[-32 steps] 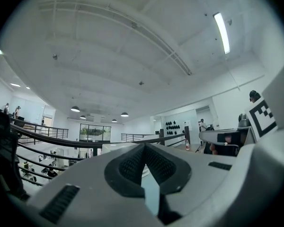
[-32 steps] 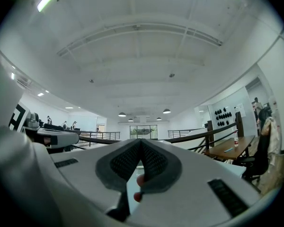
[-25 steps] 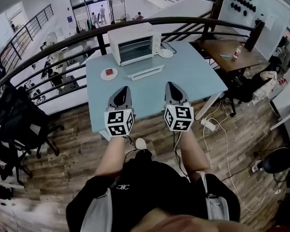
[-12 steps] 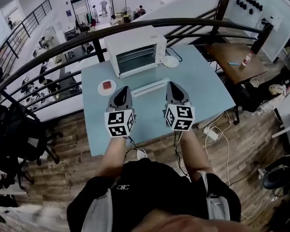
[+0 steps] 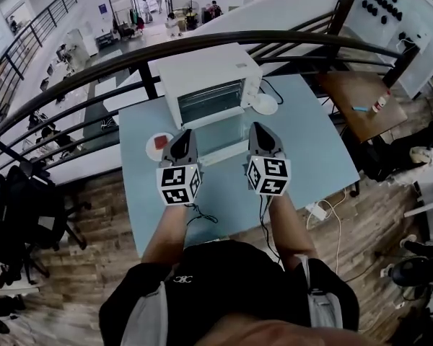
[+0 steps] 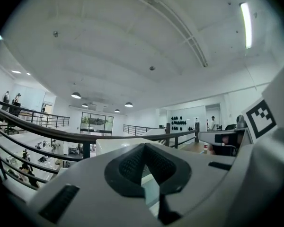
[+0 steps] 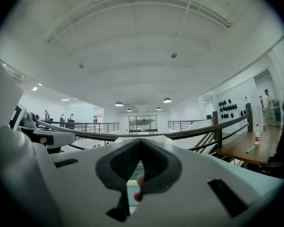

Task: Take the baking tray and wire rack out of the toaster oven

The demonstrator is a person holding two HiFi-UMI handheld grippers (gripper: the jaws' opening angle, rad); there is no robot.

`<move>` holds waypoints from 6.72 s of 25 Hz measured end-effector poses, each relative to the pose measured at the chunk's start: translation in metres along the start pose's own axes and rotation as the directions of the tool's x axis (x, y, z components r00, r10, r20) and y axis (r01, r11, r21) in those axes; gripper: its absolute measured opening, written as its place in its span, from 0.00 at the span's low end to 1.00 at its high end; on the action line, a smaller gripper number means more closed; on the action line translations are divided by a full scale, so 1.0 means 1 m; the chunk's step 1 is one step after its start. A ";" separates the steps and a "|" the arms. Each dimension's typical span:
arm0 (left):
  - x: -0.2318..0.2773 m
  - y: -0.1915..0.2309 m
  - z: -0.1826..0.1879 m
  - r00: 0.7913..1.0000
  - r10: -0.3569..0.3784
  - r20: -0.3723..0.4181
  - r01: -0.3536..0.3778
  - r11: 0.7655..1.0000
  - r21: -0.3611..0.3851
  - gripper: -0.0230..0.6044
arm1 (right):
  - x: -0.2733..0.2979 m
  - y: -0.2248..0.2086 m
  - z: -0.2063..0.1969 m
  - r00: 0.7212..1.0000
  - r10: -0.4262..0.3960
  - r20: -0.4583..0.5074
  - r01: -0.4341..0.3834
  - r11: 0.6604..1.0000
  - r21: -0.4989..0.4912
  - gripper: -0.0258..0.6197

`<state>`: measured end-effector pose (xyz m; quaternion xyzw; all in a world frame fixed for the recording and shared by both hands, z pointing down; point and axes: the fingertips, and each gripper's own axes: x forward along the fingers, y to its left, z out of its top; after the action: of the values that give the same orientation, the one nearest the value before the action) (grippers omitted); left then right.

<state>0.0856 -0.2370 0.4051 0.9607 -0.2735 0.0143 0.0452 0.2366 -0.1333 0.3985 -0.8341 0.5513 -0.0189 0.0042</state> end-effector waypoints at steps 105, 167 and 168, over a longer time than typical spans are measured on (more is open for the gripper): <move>0.194 0.099 -0.243 0.913 0.407 -0.003 -0.002 -0.003 -1.000 0.13 | 0.266 -0.088 -0.266 0.934 0.256 -0.251 0.232 0.102 0.967 0.09; -0.239 0.147 -0.249 0.836 0.544 -0.072 -0.103 0.028 -0.994 0.13 | -0.027 0.216 -0.268 0.667 0.668 -0.332 0.187 0.281 0.941 0.11; -0.243 0.147 -0.254 0.833 0.547 -0.082 -0.110 0.020 -0.994 0.13 | -0.031 0.219 -0.272 0.657 0.673 -0.340 0.193 0.285 0.939 0.11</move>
<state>-0.1996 -0.2099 0.6565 0.5752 -0.4342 -0.3187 0.6157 0.0129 -0.1870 0.6636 -0.4868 0.5220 -0.6436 0.2762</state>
